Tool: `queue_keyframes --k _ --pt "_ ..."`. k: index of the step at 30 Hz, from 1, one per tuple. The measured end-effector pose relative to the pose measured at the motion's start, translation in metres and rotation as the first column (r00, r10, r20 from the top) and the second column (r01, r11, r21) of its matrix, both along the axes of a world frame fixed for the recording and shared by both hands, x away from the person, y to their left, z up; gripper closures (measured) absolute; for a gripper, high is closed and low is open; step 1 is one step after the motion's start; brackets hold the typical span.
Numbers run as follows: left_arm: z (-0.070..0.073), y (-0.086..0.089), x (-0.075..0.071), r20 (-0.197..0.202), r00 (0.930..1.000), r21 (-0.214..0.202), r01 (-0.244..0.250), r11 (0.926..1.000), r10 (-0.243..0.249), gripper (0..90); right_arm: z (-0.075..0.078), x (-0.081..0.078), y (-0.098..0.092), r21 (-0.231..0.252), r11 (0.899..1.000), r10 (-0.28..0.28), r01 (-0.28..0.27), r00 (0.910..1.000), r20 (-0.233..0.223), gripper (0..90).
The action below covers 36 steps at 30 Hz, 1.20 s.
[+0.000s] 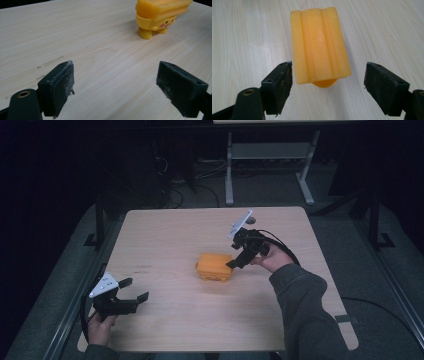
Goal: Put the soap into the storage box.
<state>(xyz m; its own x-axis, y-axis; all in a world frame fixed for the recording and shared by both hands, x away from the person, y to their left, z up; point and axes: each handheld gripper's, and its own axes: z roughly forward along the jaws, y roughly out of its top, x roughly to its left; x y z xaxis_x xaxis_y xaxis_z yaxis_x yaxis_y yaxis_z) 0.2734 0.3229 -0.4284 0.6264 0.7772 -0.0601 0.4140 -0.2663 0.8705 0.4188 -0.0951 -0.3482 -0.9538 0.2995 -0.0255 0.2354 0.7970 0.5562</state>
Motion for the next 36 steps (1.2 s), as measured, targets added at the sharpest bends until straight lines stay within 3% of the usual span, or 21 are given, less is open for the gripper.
queue_keyframes --k 16,28,36 --pt "0.000 0.000 0.000 0.000 1.0000 0.003 0.000 1.0000 0.000 14.1 -0.006 -0.007 -0.021 0.001 0.999 -0.049 0.049 0.9983 -0.030 23.1" --pt "0.000 -0.001 0.000 0.000 1.0000 0.004 -0.001 1.0000 0.001 14.1 -0.007 -0.012 -0.035 0.036 0.997 -0.072 0.074 0.9968 -0.034 24.9" --pt "0.000 -0.001 0.000 -0.002 1.0000 0.009 0.000 1.0000 0.000 14.1 -0.009 -0.015 -0.045 0.028 0.995 -0.098 0.099 0.9942 -0.045 25.0"
